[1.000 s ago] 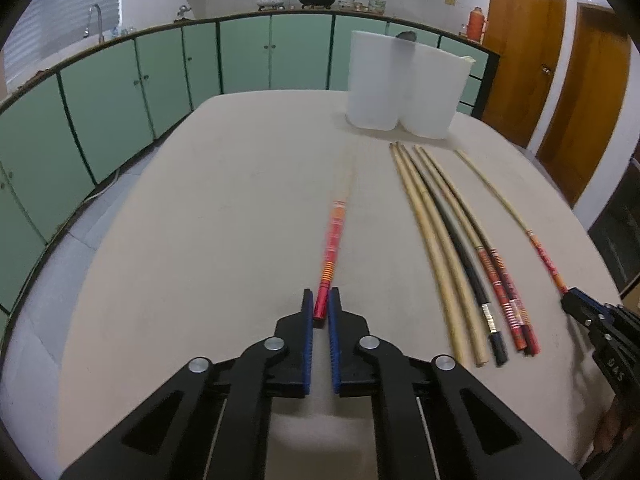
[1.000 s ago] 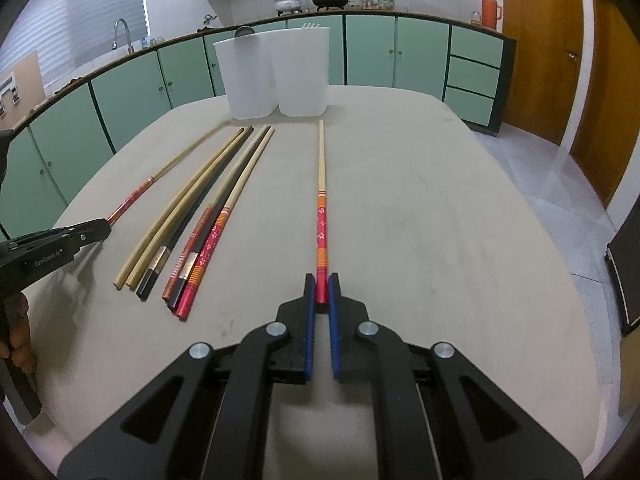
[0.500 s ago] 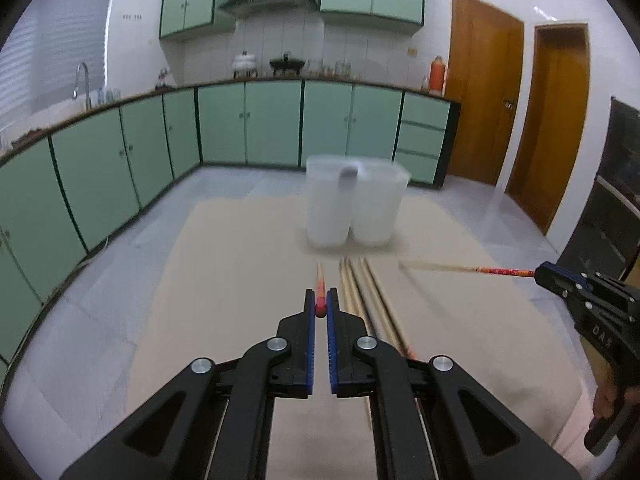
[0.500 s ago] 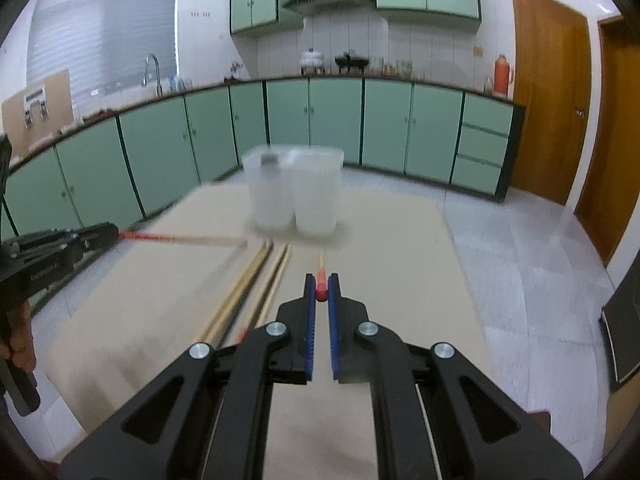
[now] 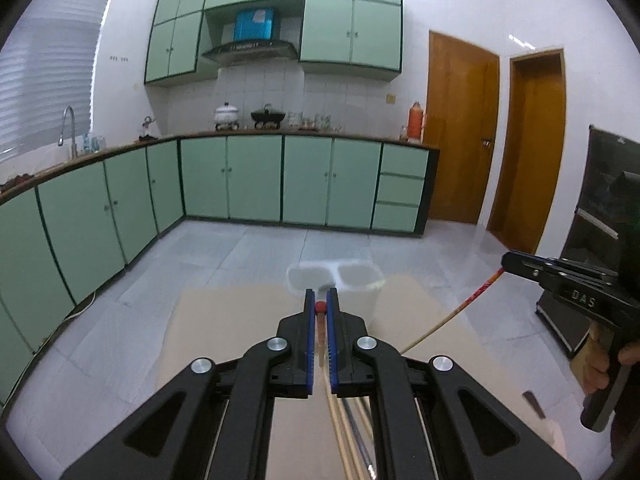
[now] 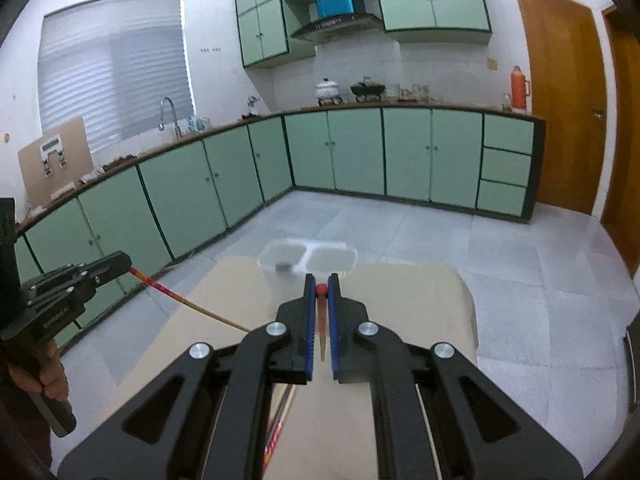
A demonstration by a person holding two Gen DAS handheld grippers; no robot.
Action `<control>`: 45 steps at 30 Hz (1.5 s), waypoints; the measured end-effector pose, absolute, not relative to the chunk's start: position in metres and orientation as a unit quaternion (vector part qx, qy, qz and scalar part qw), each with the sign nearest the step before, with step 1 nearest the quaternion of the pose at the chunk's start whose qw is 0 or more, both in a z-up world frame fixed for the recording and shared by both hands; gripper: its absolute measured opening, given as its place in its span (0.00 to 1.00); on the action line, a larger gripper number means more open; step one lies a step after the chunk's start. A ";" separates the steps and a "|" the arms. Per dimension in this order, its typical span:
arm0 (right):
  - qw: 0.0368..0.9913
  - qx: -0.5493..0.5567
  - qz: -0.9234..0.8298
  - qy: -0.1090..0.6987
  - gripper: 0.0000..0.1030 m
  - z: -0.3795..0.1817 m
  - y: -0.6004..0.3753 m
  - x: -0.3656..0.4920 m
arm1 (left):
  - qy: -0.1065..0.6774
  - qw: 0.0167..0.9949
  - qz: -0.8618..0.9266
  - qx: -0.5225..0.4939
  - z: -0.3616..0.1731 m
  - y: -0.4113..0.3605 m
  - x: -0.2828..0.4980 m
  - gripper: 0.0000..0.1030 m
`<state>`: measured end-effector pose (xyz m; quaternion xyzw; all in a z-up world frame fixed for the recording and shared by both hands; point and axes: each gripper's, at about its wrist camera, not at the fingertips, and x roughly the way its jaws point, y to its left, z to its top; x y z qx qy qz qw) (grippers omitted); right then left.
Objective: Organize utensils
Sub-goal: 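Lift both chopsticks and carry them over the white holder, then open both grippers to drop the chopsticks into the holder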
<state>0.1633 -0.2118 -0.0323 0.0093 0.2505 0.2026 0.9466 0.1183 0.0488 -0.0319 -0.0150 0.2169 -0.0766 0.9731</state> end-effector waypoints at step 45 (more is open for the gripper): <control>0.971 0.001 0.123 0.207 0.57 -0.093 -0.208 0.144 | 0.258 0.964 -0.052 -0.018 -0.086 0.043 0.137 0.42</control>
